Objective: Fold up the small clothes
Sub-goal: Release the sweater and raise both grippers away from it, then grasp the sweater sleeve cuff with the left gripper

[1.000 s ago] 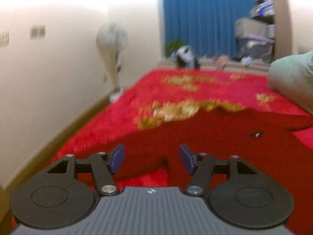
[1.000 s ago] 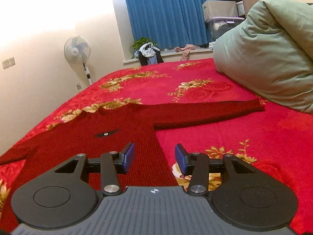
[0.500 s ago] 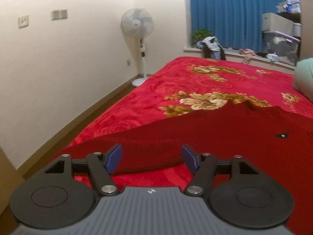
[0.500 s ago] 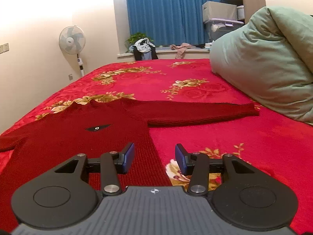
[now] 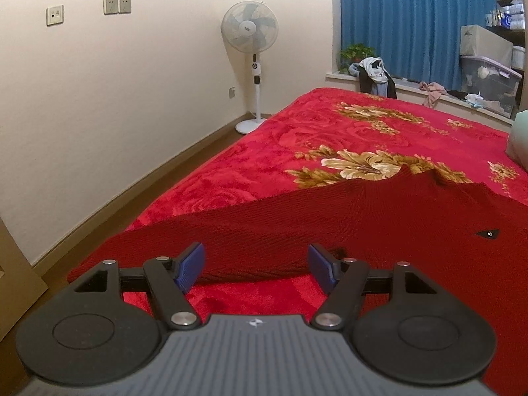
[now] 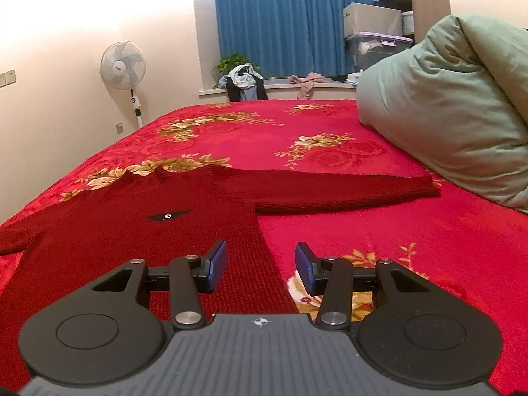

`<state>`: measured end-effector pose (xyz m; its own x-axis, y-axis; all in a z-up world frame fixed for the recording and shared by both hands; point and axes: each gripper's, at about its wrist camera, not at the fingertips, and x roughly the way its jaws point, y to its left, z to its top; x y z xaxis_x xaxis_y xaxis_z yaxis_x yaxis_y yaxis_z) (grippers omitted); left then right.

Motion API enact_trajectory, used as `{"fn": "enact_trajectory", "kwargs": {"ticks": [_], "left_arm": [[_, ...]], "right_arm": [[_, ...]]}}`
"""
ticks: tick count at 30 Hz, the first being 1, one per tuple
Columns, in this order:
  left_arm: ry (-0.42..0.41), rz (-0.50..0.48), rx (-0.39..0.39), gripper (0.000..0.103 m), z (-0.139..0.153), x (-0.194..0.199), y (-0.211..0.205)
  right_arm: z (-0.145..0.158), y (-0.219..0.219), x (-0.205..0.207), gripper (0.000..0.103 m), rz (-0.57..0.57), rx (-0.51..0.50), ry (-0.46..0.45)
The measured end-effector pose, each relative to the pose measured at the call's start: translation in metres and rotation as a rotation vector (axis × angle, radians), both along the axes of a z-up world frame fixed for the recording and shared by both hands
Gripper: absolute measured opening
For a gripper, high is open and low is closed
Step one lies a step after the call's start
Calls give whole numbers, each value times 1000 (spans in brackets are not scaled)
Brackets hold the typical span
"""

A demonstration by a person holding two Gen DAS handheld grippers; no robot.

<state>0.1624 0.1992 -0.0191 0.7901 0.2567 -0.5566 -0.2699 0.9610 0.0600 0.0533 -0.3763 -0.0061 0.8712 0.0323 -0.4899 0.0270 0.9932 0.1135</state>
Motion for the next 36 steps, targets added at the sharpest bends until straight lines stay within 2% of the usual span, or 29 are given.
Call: {"fn": "enact_trajectory", "kwargs": {"ticks": [6,12,13,14,15,16,17,18,23,29,36], "left_arm": [[19,38,-11,74,-3,2,5],[39,63,-25,73,-5,8,12],[41,67,-26,68,-5,9,13],[45,68,-31,53,-6,9,15],[52,63,-39,43,-7,11,16],[64,59,-46,24,-8,13,18],[74,58,-52,15,-10,14,19],[81,56,-58,13,-11,14,20],[95,63,-73,13,-14,16,30],[142,124,-175,14,-26,22,61],[147,255,-379,27,-37,15,117]], "right_arm": [[0,3,3,48,6,-14,4],[-4,7,8,48,-6,-64,52],[-6,7,10,48,-8,-70,71],[-8,7,13,47,-5,-70,93],[-11,7,15,47,-3,-66,119],[-14,7,18,48,-7,-58,143],[-15,6,19,48,-8,-51,155],[-16,6,21,48,-5,-42,165],[-19,8,26,48,-1,-37,183],[-23,8,32,47,7,-26,210],[-25,12,37,48,26,-31,221]]}}
